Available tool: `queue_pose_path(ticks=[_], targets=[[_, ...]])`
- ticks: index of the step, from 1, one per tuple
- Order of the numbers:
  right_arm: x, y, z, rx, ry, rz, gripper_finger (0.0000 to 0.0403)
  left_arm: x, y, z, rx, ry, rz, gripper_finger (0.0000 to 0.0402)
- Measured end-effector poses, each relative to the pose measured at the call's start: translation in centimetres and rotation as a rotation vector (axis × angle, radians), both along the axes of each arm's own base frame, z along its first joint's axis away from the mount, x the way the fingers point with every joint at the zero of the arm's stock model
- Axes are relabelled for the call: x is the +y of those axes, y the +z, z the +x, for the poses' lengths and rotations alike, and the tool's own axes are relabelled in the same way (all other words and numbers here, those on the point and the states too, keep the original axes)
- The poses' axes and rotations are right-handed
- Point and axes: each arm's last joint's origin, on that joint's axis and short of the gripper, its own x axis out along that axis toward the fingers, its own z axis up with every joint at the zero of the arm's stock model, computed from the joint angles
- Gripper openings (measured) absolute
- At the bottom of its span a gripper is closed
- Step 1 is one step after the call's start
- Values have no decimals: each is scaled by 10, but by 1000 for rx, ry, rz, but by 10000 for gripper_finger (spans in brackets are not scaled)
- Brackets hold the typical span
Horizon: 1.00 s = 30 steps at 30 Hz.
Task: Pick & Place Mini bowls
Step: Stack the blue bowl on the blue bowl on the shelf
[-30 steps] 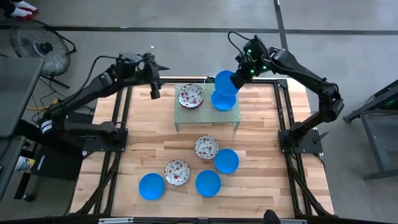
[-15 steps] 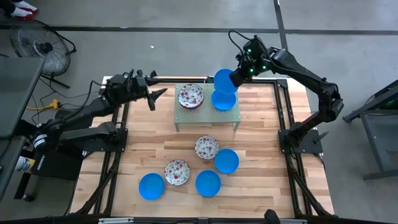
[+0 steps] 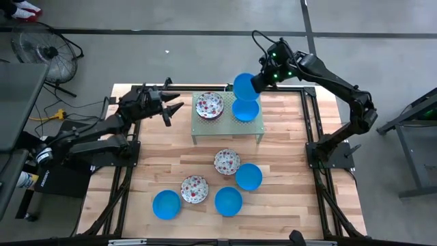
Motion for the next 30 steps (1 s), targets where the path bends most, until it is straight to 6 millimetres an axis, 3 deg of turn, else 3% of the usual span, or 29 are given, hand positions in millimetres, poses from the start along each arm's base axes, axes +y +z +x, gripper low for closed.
queue_pose_path(ticks=[9,21,30], targets=[[-1,1,1,4,18,-35,0,-1,-7,-1,-10,-14,-1,213],[2,1,2,-4,172,-70,0,0,-4,-2,-51,48,-19,213],[5,-3,-2,45,240,-57,0,-29,-9,17,-49,84,-22,213]])
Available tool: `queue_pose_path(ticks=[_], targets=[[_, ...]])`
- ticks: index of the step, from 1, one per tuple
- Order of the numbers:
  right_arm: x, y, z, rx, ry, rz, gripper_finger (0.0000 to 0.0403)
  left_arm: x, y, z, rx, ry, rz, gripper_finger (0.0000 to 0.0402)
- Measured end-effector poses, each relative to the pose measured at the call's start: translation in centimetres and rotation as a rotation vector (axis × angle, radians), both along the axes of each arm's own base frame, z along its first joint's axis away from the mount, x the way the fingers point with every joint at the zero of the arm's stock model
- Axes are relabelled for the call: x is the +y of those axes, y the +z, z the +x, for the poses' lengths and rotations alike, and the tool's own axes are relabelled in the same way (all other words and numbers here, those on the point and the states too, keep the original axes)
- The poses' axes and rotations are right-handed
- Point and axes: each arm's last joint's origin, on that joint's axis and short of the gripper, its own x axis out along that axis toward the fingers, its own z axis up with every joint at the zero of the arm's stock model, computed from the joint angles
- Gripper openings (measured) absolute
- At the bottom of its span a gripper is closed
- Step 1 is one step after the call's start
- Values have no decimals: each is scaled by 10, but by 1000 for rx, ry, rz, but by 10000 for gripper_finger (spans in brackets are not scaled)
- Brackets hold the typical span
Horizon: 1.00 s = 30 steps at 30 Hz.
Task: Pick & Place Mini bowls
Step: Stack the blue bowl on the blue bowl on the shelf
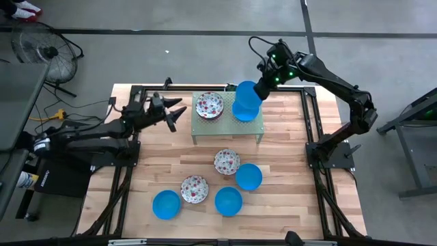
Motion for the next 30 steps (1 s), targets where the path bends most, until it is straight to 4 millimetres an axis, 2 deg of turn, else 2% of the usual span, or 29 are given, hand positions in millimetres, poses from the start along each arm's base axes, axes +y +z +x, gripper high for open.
queue_pose_path(ticks=[4,9,14,30], targets=[[0,0,0,6,23,-13,0,-14,-12,1,-35,-8,-6,213],[1,0,0,0,43,-14,0,-22,-35,-7,-114,-5,-71,213],[1,0,0,-12,57,0,0,-24,-36,-12,-182,25,-39,213],[1,0,0,-18,25,28,0,-25,-34,-13,-184,15,-15,213]])
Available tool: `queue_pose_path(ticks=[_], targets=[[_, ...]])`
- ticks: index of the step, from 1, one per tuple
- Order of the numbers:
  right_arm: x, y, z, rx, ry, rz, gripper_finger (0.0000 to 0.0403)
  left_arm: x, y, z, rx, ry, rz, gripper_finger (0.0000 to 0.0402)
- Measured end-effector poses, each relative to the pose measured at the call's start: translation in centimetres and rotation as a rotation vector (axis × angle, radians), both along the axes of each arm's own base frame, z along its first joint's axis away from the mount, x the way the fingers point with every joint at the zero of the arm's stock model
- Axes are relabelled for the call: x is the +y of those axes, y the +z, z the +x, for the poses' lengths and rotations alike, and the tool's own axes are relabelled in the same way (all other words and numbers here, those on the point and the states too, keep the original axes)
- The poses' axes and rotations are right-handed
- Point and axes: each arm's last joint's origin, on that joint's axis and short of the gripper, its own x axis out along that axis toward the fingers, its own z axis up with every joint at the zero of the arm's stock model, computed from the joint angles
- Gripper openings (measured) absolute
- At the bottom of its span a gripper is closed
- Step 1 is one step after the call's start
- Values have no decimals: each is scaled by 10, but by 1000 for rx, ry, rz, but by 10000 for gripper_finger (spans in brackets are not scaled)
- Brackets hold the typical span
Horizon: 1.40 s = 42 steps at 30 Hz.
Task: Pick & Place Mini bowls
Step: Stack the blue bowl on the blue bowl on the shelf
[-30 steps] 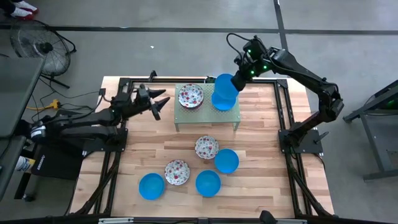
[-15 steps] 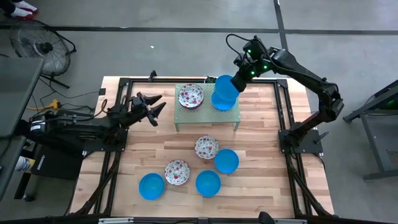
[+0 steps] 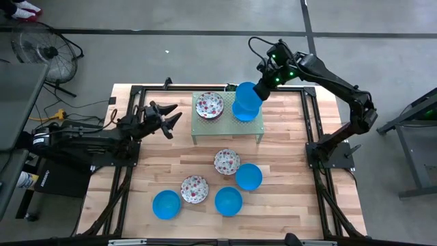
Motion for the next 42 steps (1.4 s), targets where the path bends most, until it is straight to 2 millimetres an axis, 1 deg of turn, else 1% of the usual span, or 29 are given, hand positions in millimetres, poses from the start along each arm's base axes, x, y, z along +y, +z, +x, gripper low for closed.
queue_pose_path(ticks=[4,13,18,24,35,42], targets=[[1,0,-1,4,-12,20,0,0,-2,0,21,2,0,213],[0,0,-1,2,-1,7,0,-1,-1,1,1,-33,-16,213],[-1,0,-2,4,-3,14,0,-2,2,-2,-11,-38,11,213],[0,-1,-3,16,1,24,0,-4,5,-10,8,-37,27,213],[0,-1,-3,16,1,24,0,-8,8,-34,25,17,17,213],[1,-2,-4,16,-9,50,0,-10,6,-39,46,22,13,213]])
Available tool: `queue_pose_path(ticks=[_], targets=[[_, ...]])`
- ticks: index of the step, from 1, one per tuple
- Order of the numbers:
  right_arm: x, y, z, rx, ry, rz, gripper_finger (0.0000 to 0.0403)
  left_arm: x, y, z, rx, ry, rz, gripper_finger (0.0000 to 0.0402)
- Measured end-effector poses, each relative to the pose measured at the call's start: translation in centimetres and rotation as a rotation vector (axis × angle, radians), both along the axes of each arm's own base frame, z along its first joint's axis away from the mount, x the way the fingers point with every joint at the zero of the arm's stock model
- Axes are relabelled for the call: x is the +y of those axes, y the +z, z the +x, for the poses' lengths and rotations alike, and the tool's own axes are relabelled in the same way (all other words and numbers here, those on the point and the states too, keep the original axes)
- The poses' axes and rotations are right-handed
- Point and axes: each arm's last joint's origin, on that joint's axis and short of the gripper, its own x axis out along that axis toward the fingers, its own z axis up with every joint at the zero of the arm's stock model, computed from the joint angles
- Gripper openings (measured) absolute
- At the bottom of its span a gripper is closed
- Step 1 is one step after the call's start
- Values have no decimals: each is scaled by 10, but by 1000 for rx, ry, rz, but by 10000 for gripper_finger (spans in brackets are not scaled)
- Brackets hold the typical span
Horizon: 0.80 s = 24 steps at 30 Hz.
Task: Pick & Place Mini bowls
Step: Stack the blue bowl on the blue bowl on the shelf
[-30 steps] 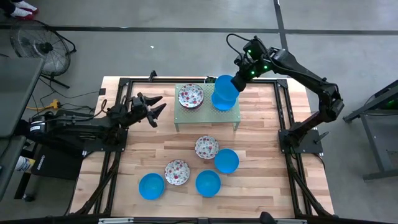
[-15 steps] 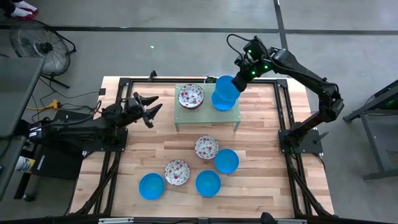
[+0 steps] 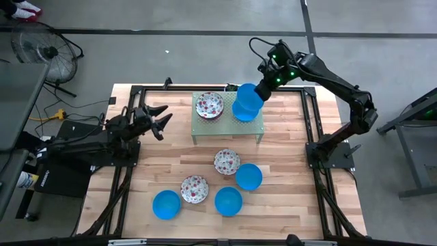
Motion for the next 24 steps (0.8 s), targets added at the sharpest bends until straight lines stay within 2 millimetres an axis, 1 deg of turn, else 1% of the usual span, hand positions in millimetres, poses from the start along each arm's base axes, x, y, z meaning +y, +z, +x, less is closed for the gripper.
queue_pose_path(ticks=[5,8,19,24], targets=[[1,0,0,-26,-7,57,0,0,-2,0,14,-4,-13,213],[5,-1,1,-5,-4,80,0,0,-2,0,13,-18,-11,213],[5,-19,0,63,-24,81,0,-1,-2,1,5,-33,-24,213],[3,-21,1,70,-29,61,0,-1,-2,1,5,-34,-24,213]])
